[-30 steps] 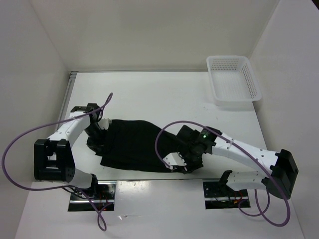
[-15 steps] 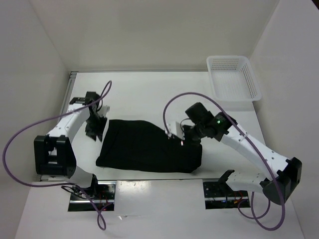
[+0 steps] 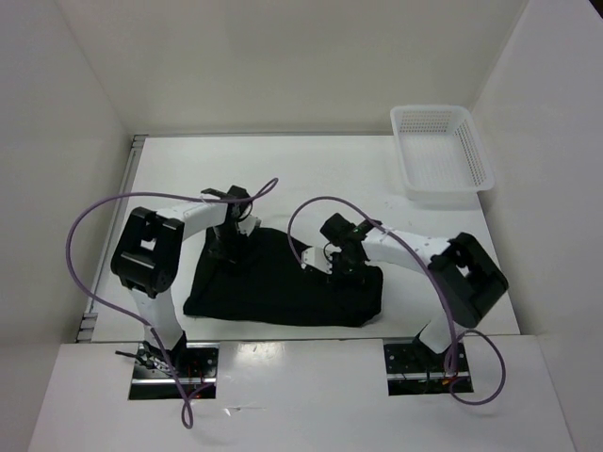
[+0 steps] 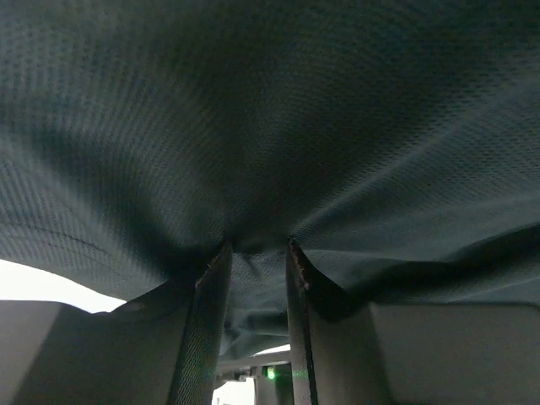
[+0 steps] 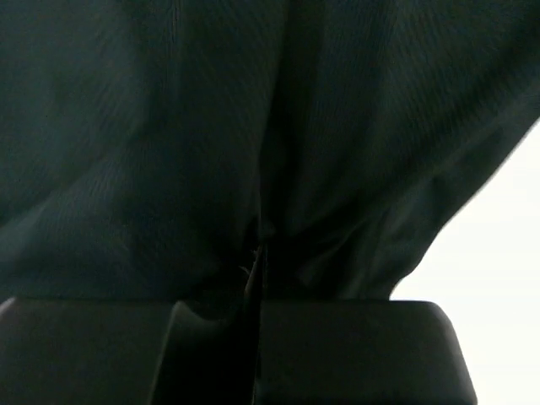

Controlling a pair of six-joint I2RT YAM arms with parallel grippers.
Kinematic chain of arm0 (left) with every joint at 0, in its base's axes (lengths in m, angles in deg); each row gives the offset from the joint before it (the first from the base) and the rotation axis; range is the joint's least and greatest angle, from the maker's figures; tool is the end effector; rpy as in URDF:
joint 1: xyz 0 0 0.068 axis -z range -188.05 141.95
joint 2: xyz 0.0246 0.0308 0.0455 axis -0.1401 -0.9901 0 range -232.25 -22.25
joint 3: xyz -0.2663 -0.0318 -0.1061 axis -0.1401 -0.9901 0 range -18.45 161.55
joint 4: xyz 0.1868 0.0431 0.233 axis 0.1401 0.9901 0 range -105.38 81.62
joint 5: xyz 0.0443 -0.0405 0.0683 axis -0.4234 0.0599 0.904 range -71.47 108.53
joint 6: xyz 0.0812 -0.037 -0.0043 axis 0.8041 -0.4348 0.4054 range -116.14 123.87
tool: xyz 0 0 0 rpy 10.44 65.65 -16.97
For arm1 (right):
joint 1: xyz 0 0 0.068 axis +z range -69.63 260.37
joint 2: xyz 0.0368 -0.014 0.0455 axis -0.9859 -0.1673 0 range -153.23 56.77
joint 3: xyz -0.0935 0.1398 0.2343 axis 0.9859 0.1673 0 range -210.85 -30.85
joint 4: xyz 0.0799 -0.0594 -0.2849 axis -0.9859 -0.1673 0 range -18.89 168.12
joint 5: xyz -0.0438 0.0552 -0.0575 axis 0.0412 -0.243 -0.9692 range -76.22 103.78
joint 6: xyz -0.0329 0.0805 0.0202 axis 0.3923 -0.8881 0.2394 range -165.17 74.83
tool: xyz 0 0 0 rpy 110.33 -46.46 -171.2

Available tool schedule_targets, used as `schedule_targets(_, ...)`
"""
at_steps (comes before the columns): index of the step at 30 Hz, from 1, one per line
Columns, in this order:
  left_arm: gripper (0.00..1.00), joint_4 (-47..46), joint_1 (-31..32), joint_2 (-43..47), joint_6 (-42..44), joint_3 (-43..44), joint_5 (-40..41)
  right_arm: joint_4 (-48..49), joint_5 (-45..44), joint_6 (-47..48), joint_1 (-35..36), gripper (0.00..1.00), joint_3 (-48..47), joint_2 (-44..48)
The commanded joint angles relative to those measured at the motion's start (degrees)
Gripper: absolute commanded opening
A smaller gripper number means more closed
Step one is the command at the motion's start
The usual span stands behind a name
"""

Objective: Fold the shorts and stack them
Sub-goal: Fold the shorts

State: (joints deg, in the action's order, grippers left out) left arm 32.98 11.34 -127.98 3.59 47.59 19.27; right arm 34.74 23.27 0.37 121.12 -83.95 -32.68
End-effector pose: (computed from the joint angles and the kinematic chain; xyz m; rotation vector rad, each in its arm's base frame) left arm 0.3407 -0.1187 0.0921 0.5155 3.0628 0.0106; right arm 0.2276 0.2135 0.1214 -2.0312 2.1350 0.2333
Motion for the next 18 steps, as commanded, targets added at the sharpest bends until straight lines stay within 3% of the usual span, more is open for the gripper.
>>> schedule_targets(1,0.39,-6.95,-1.20,-6.66,0.27,0.14,1.46,5.21,-6.50,1.83,-0.40,0.00,-0.24,-5.02)
schedule_targets(7,0.39,-9.59,-6.21,-14.13,0.27,8.83,3.57,13.39,-11.85,-7.47,-9.63,0.00,-14.64,-19.96)
schedule_targets(14,0.39,-13.03,-11.39,-25.04,0.27,28.59,10.41,16.05,-13.01,-12.83,-13.59,0.00,-41.15,-34.46)
schedule_targets(16,0.39,-13.03,-11.93,-28.11,0.27,37.90,11.05,15.26,-11.71,-17.21,-14.38,0.00,-46.10,-36.50)
schedule_targets(18,0.39,-12.41,-11.93,-28.65,0.27,42.57,10.52,15.25,-10.30,-20.30,-14.91,0.10,-50.42,-36.07)
